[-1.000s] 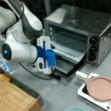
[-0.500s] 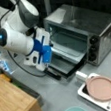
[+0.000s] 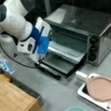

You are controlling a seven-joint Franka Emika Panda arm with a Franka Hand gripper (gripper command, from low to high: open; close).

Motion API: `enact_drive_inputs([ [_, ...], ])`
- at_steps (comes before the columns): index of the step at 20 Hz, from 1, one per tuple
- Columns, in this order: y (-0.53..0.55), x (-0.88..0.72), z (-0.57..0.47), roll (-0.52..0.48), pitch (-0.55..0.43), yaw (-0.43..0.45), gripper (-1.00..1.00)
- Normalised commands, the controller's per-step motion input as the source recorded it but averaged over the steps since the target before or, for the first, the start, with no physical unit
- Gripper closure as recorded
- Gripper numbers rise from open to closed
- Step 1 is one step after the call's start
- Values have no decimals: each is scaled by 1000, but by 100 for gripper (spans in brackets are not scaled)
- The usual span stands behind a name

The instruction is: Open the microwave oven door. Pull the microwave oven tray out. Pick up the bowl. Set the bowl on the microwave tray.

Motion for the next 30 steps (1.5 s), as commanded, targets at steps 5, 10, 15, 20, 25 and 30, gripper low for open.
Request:
enact_drive_inputs([
  [5,-329,395,276,-281,267,-60,-100],
  [10,-396,443,252,-227,307,-71,-100],
  [15,-338,476,334,-141,342,-24,-100],
  [20,-324,552,290,-176,345,168,-100],
  [25,-493,672,269,-163,347,221,-100],
  [30,-633,643,306,-93,378,155,-100],
])
